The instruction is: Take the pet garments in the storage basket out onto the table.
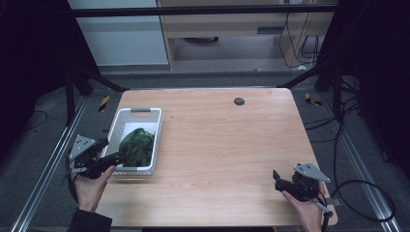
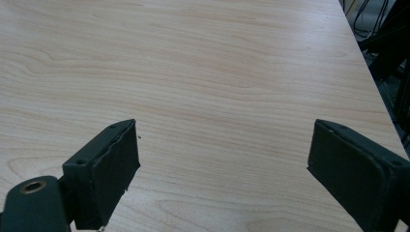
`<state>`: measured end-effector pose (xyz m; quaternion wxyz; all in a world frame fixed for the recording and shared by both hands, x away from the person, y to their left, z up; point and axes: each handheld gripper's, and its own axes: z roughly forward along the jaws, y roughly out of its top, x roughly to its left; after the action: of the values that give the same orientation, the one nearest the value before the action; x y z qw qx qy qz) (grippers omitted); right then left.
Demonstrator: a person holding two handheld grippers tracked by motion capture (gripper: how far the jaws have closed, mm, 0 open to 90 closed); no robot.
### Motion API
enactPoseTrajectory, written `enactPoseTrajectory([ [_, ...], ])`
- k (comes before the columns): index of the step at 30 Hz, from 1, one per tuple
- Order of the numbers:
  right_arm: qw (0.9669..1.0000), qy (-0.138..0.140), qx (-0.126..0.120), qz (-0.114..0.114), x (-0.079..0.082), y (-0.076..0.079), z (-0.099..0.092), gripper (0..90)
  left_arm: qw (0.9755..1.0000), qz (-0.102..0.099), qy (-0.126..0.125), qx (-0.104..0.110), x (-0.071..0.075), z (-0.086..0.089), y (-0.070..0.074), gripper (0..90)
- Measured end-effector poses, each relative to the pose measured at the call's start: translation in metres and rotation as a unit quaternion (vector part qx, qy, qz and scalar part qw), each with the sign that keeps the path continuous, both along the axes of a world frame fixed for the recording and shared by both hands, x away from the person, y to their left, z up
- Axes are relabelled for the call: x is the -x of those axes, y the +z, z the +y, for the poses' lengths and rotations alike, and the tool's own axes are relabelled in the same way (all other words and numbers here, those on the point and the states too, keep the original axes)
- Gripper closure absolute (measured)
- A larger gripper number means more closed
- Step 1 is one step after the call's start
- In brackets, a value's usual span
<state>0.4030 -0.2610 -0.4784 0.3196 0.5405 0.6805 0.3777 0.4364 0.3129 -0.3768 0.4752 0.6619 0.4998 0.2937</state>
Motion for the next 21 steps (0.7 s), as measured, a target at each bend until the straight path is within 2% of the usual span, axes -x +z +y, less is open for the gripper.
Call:
enactPoseTrajectory([
  [3, 1.0, 0.0, -0.001, 0.0, 0.0, 0.0, 0.0, 10.9, 1.0, 0.005, -0.001, -0.007, -0.006, -0.002, 0.0, 19.8],
  [7, 1.0, 0.001, -0.002, 0.002, -0.001, 0.0, 0.0, 10.8, 0.9995, 0.017, -0.005, -0.028, -0.017, -0.004, 0.005, 19.1],
  [10, 1.0, 0.002, -0.002, 0.003, -0.001, -0.001, 0.0, 10.8, 0.9992, 0.023, -0.007, -0.032, -0.022, -0.004, 0.008, 18.6],
  [13, 1.0, 0.003, -0.001, 0.004, -0.002, -0.001, 0.0, 10.8, 0.9991, 0.031, -0.006, -0.028, -0.028, -0.003, 0.011, 18.1],
  [21, 1.0, 0.001, -0.002, 0.005, -0.002, -0.001, -0.001, 10.8, 0.9979, 0.048, -0.005, -0.045, -0.04, -0.001, 0.015, 18.0],
])
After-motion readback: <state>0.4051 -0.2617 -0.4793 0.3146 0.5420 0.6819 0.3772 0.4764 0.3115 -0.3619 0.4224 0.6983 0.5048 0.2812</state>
